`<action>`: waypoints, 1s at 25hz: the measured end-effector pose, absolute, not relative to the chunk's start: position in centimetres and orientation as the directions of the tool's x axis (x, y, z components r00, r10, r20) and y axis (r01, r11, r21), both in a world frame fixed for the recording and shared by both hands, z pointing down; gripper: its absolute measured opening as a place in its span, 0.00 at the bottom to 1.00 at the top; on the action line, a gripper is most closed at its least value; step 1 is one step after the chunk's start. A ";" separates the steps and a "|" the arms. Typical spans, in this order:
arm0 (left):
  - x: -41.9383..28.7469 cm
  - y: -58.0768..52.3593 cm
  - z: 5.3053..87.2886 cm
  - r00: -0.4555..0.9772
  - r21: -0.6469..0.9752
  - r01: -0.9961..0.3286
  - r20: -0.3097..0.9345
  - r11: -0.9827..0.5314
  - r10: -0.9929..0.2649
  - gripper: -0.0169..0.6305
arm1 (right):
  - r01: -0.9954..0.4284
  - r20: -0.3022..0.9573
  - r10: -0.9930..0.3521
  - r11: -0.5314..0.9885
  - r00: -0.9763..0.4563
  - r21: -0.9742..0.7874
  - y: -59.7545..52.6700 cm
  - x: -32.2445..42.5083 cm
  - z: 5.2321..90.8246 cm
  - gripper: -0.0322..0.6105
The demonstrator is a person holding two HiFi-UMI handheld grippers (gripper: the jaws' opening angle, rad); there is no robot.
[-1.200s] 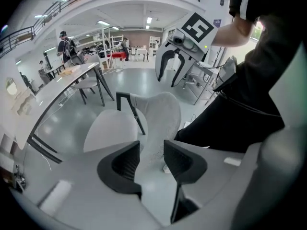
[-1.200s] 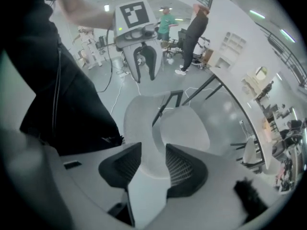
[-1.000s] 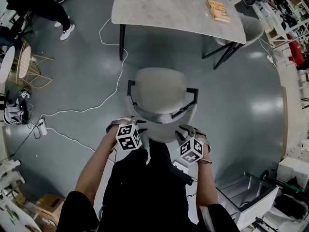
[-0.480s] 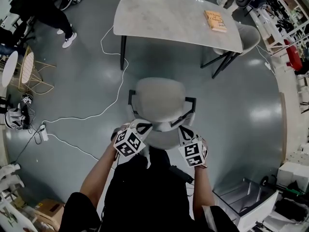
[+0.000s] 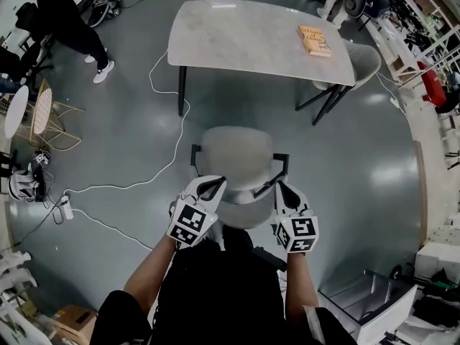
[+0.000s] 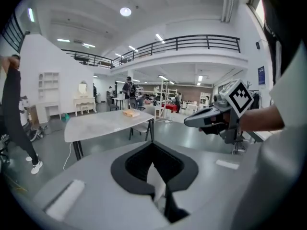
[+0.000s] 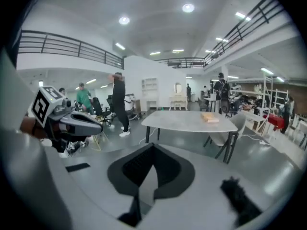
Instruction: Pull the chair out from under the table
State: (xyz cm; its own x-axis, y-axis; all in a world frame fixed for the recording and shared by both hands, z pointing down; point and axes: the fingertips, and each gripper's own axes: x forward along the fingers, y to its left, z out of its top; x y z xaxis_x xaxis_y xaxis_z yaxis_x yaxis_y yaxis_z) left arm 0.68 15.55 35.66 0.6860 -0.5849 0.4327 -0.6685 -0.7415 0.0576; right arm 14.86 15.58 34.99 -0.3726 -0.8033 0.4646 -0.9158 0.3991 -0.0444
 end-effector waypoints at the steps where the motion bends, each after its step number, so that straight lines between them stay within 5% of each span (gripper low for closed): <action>1: 0.6 15.4 34.4 0.678 0.051 -0.687 0.404 -0.724 -0.614 0.04 | -0.920 0.442 -0.817 0.388 -0.370 -0.052 15.4 14.9 34.0 0.07; 11: -0.2 16.4 29.1 0.629 0.060 -0.772 0.213 -0.633 -0.747 0.04 | -0.947 0.189 -0.929 0.320 -0.317 -0.016 17.1 14.5 26.5 0.07; 25: 0.0 18.3 28.7 0.617 0.080 -0.786 0.174 -0.613 -0.768 0.04 | -0.956 0.213 -0.933 0.272 -0.289 -0.109 18.5 15.1 28.1 0.07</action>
